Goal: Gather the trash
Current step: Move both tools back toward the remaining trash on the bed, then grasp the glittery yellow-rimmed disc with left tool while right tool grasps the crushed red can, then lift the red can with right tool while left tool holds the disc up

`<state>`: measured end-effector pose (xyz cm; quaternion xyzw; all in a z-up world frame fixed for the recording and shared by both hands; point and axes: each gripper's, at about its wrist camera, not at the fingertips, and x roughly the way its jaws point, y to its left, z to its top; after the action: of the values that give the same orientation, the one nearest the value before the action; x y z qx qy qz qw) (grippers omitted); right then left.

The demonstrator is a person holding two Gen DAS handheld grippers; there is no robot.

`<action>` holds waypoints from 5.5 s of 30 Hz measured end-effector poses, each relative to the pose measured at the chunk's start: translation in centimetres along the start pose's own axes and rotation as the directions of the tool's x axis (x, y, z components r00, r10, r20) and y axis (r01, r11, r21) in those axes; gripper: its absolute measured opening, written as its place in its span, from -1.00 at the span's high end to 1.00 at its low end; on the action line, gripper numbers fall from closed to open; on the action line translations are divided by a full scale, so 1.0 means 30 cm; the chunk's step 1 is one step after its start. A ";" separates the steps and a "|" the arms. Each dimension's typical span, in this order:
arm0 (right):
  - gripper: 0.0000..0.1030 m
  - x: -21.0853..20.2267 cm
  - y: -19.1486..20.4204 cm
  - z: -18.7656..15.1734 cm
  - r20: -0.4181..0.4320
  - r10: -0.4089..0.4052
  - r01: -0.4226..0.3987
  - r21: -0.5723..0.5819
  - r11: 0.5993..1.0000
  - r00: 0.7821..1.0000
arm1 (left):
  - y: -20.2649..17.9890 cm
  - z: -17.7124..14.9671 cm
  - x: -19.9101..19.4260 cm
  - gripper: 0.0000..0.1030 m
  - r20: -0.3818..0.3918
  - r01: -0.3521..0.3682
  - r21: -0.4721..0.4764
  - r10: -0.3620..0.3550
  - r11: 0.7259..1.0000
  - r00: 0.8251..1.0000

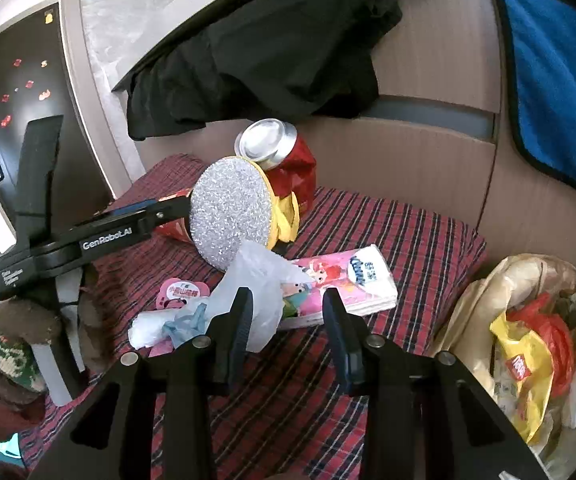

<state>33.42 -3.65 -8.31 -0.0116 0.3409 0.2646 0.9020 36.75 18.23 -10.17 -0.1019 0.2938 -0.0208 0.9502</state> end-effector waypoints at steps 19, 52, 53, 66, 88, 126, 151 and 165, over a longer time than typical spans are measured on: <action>0.27 0.357 0.091 0.460 0.065 -0.071 0.073 -0.039 0.997 0.995 | 0.307 -0.051 -0.229 -0.06 0.012 0.112 -0.134 -0.111 0.985 0.994; 0.27 0.123 -0.022 0.177 -0.048 0.068 -0.070 -0.022 0.997 0.996 | 0.180 -0.154 -0.119 -0.06 -0.209 0.293 -0.320 -0.369 0.901 0.906; 0.27 0.127 -0.025 0.166 -0.050 0.075 -0.075 -0.015 0.997 0.996 | 0.180 -0.162 -0.112 -0.06 -0.213 0.298 -0.349 -0.385 0.889 0.898; 0.31 0.227 0.016 0.044 -0.134 0.171 -0.168 0.033 0.985 0.976 | 0.164 -0.096 -0.018 -0.06 -0.146 0.345 -0.536 -0.487 0.770 0.861; 0.26 0.297 -0.040 0.294 -0.025 0.107 -0.089 0.384 0.919 0.994 | 0.331 0.014 -0.387 0.72 0.107 0.089 -0.211 -0.067 0.974 0.992; 0.36 0.065 0.314 0.173 0.069 -0.070 0.084 -0.241 0.967 0.995 | 0.346 -0.050 -0.415 0.71 0.084 0.092 -0.208 -0.076 0.974 0.994; -0.22 0.268 0.362 0.051 -0.235 0.151 -0.162 -0.029 0.986 0.960 | 0.486 -0.125 -0.434 0.71 0.073 0.087 -0.300 -0.068 0.950 0.995; 0.27 0.193 0.385 0.116 -0.125 0.206 -0.212 -0.031 0.977 0.971 | 0.455 -0.100 -0.501 0.72 0.103 0.079 -0.255 -0.054 0.964 0.993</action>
<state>33.56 9.69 -7.40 -0.0115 0.3882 0.3643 0.8464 22.36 32.54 -7.06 -0.2357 0.2449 -0.0095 0.9404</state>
